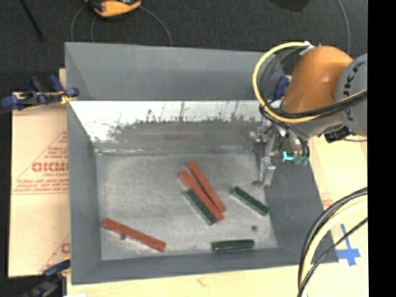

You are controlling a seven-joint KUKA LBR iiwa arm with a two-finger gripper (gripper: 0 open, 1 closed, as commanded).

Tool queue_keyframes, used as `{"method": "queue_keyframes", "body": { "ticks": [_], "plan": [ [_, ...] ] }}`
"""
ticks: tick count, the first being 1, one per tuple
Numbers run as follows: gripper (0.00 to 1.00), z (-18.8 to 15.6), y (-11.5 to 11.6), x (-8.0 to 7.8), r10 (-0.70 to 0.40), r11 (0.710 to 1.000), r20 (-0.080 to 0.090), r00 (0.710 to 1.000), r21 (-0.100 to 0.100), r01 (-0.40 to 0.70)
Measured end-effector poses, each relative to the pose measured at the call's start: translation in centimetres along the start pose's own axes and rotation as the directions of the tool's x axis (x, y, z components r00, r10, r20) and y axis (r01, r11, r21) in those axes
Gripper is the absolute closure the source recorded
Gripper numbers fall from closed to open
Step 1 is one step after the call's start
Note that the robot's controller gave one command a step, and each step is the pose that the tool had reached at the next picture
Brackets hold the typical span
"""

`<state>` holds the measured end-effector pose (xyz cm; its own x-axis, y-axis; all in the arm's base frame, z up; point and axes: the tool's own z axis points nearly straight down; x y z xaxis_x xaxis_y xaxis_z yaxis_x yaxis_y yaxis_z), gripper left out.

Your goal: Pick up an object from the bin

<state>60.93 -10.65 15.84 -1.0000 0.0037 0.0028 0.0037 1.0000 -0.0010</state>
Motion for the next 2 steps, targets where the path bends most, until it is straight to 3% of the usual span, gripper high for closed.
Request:
{"method": "queue_keyframes", "body": {
  "ticks": [1,2],
  "plan": [
    [0.00,-0.5,0.0,-0.2,-0.002,1.000,0.008,1.000,0.001,0.002],
    [0.00,6.6,-1.7,3.2,0.045,0.999,0.011,0.999,0.000,-0.045]
  ]
}}
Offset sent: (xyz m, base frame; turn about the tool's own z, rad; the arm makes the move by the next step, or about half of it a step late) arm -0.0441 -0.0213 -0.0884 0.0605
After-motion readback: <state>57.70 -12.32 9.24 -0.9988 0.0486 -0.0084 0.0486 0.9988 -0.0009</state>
